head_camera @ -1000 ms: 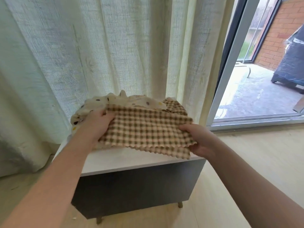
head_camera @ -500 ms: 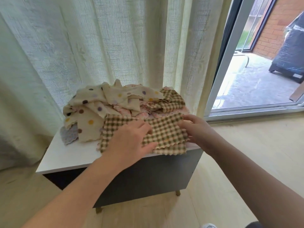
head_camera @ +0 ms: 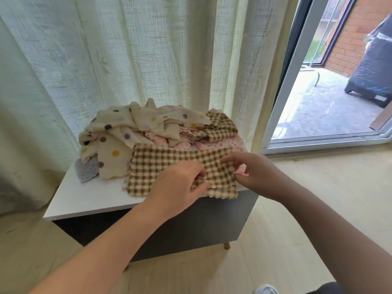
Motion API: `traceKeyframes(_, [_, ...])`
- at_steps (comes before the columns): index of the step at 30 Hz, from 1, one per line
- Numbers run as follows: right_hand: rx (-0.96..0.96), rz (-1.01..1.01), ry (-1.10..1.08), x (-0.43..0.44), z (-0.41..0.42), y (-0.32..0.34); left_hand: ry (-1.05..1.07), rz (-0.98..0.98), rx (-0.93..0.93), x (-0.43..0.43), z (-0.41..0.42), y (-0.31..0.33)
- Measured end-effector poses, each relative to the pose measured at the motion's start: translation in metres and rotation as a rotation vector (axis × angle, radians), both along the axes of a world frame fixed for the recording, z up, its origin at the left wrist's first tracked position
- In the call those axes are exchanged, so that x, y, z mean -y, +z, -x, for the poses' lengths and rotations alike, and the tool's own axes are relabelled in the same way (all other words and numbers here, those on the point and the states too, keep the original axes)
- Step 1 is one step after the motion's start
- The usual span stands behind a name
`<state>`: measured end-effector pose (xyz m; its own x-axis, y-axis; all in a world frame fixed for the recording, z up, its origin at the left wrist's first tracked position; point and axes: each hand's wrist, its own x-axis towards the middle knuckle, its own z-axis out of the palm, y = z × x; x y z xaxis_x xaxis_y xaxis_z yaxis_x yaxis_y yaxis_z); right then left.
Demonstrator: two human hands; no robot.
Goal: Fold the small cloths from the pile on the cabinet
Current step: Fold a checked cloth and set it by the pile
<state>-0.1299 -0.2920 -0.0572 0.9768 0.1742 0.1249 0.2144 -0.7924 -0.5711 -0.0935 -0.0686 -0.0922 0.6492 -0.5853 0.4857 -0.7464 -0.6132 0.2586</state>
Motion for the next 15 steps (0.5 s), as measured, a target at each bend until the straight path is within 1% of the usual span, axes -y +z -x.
traceKeyframes(3, [0.072,0.08,0.027,0.003,-0.001,-0.004,-0.02,-0.145,0.112,0.005,0.005,-0.001])
traceKeyframes(5, [0.143,0.058,0.004,0.003,-0.002,-0.008,-0.061,-0.216,0.182,0.008,0.005,-0.003])
traceKeyframes(7, [0.193,0.013,-0.014,0.004,-0.004,-0.011,-0.112,-0.24,0.278,0.011,0.005,-0.006])
traceKeyframes(9, [0.194,-0.015,-0.025,0.004,-0.006,-0.012,-0.138,-0.166,0.345,0.014,0.007,-0.009])
traceKeyframes(10, [0.188,-0.023,-0.024,0.004,-0.007,-0.013,-0.14,-0.102,0.35,0.016,0.009,-0.01])
traceKeyframes(13, [0.199,-0.06,-0.043,0.005,-0.009,-0.014,-0.116,0.084,0.257,0.018,0.013,-0.012])
traceKeyframes(15, [0.272,-0.04,-0.082,0.005,-0.009,-0.013,-0.09,0.153,0.193,0.017,0.014,-0.011])
